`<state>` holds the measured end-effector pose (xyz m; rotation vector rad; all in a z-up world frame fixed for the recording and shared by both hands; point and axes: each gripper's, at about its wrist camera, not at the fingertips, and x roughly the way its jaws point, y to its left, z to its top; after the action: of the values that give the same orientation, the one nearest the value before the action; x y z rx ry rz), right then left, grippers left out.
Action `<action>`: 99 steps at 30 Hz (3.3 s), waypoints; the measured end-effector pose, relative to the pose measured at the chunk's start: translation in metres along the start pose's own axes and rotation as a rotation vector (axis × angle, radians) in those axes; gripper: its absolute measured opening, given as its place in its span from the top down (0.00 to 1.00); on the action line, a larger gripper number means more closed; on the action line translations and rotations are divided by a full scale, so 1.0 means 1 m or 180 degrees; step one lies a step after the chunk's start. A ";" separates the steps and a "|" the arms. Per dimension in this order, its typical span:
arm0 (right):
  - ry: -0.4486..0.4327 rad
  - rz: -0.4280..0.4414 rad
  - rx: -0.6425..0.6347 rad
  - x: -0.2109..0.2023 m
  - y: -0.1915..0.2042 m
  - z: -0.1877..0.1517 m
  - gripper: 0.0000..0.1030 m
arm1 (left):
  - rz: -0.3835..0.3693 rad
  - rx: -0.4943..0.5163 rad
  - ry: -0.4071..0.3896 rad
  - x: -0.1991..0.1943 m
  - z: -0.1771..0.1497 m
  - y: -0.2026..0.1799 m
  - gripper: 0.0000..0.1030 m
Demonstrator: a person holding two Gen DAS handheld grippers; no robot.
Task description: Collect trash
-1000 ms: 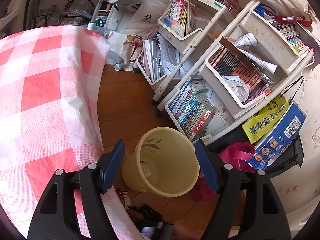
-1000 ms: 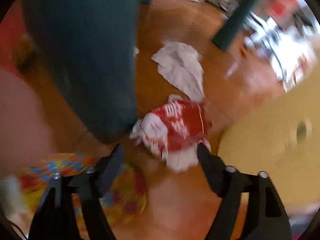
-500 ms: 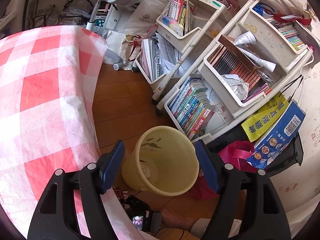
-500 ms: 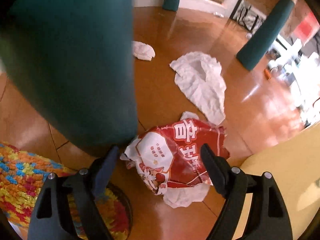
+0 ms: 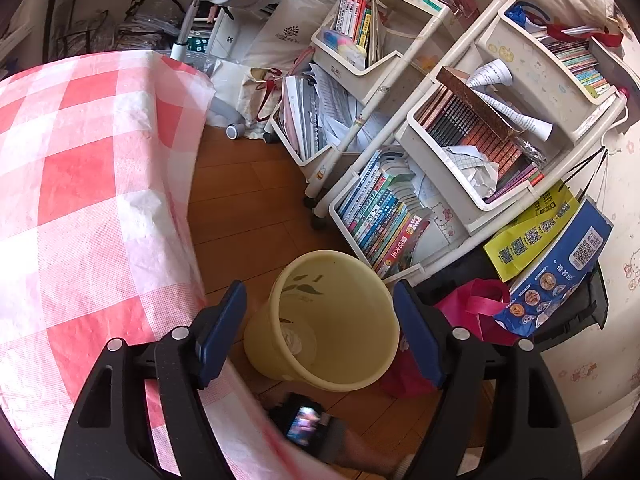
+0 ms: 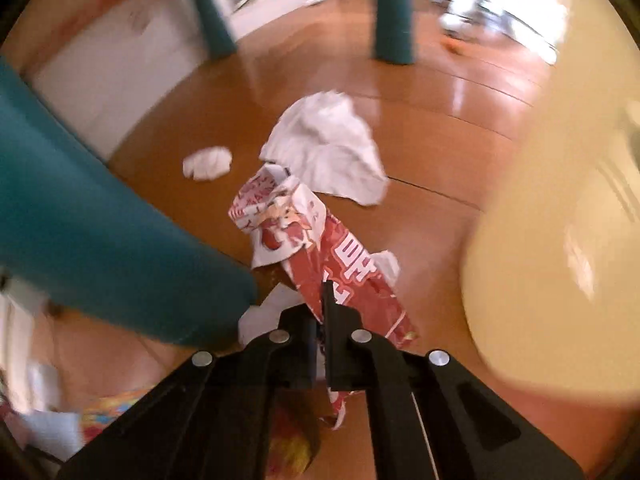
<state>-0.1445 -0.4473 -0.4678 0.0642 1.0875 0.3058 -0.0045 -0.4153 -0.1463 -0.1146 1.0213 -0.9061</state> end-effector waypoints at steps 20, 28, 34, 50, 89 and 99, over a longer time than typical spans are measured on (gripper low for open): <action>-0.1383 -0.0341 0.1378 -0.275 -0.030 -0.018 0.97 | 0.0528 0.0048 0.0333 0.011 -0.025 -0.044 0.20; -0.2009 -0.0184 0.1253 -0.293 -0.070 0.055 0.94 | 0.0958 0.0805 0.0458 0.019 -0.088 -0.094 0.19; -0.1839 -0.0257 0.1811 -0.277 -0.100 0.028 0.55 | 0.1192 0.1368 0.0701 0.061 -0.137 -0.113 0.11; -0.1251 -0.0697 0.2726 -0.289 -0.123 -0.146 0.50 | 0.2000 0.1359 0.2168 0.268 -0.300 -0.017 0.11; -0.1278 -0.0656 0.2630 -0.304 -0.089 -0.119 0.49 | -0.0118 0.2549 0.2108 0.235 -0.300 -0.153 0.91; -0.2235 -0.1172 0.2289 -0.438 -0.055 -0.090 0.44 | -0.0675 0.1962 0.0821 0.045 -0.151 -0.240 0.91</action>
<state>-0.3986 -0.6299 -0.1439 0.5632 0.4444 -0.4328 -0.2560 -0.5537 -0.1455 0.4286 0.9326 -1.4198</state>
